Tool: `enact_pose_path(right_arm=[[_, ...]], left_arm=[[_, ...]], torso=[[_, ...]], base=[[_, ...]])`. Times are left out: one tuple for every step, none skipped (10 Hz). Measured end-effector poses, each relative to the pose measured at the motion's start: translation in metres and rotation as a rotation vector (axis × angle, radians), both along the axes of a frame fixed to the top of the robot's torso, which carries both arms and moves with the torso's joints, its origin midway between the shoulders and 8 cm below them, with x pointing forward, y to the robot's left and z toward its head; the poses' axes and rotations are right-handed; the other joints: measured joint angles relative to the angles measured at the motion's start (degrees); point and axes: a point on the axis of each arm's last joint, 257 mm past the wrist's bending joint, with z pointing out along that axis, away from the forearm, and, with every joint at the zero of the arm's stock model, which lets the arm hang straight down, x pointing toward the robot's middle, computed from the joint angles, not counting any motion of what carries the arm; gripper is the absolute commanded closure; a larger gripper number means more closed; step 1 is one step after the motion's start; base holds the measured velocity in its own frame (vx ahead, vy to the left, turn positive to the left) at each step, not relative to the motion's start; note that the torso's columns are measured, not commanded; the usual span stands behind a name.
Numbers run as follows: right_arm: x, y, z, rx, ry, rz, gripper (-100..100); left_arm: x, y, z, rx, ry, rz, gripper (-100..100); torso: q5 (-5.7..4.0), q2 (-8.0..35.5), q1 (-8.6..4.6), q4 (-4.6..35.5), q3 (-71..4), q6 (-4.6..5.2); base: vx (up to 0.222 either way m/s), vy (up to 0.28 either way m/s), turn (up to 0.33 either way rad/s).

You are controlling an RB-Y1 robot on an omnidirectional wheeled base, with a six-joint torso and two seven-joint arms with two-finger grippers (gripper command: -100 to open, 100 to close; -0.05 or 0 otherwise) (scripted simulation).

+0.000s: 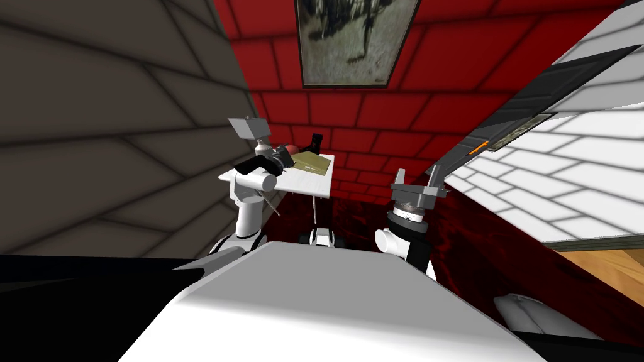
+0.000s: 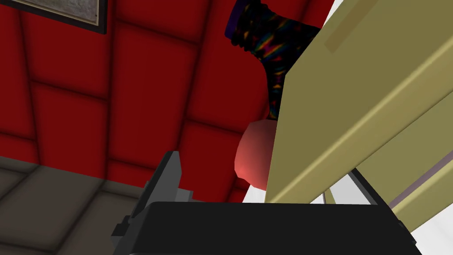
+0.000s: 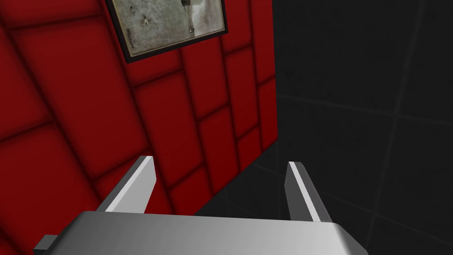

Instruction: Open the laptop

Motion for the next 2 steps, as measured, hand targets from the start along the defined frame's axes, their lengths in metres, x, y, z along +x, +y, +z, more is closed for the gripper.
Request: enact_pose_path(right_arm=[[0.0000, 0.0000, 0.0000, 0.000, 0.000, 0.000, 0], [0.0000, 0.0000, 0.0000, 0.000, 0.000, 0.000, 0]], left_arm=[[0.0001, 0.0001, -0.0008, 0.000, 0.002, 0.000, 0], [0.0002, 0.0002, -0.0017, 0.000, 0.004, 0.000, 0]], torso=[[-0.02, -0.01, -0.02, -0.01, -0.01, -0.01], [-0.03, -0.03, -0.03, -0.03, -0.03, -0.01]], base=[[0.000, 0.000, 0.000], [0.000, 0.000, 0.000]])
